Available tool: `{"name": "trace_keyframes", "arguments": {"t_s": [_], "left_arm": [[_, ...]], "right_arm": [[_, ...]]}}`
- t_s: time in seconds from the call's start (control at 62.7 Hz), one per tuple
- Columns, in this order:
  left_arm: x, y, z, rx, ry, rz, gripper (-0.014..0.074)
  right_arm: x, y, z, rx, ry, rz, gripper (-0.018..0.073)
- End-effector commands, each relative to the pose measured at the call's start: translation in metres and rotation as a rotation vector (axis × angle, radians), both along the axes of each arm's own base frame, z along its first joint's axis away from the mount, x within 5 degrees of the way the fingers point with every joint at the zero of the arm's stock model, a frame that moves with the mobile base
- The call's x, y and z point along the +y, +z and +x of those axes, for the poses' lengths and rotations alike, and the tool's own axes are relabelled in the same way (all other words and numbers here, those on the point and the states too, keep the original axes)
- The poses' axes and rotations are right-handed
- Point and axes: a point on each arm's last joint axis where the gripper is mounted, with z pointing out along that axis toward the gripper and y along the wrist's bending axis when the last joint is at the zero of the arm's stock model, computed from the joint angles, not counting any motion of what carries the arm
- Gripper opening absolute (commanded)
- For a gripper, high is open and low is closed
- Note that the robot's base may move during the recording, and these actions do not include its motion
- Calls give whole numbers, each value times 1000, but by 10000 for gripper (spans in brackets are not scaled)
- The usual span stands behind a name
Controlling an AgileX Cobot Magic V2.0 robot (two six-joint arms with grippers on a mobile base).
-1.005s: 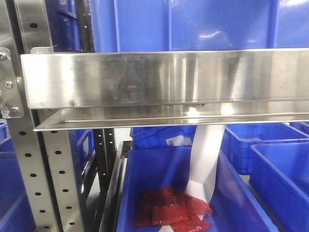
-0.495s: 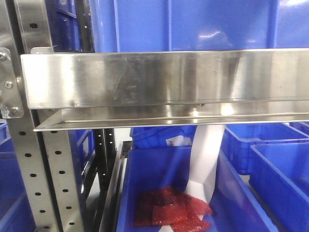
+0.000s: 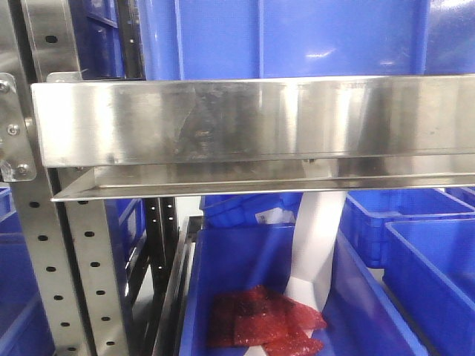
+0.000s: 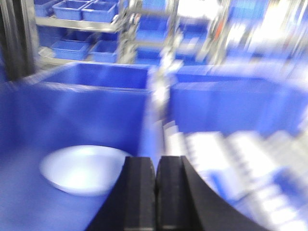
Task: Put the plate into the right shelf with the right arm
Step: 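Lower the plate into the blue bin and open the right gripper, then withdraw the open right gripper up out of the bin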
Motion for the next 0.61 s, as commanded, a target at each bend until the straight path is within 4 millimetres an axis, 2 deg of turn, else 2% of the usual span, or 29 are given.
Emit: {"name": "trace_keyframes", "arguments": {"t_s": [0.0, 0.191, 0.367, 0.59], "left_arm": [[0, 5, 0, -86, -4, -11, -47], [0, 5, 0, -86, -4, -11, -47], [0, 5, 0, -86, -4, -11, -47], [0, 5, 0, -86, -4, -11, -47]], "right_arm": [[-7, 15, -29, -215, -36, -69, 55], [-15, -10, -84, -337, -93, -15, 55], [-14, -64, -123, -345, -71, 95, 55], [-13, -137, -146, -309, -68, 121, 55]]}}
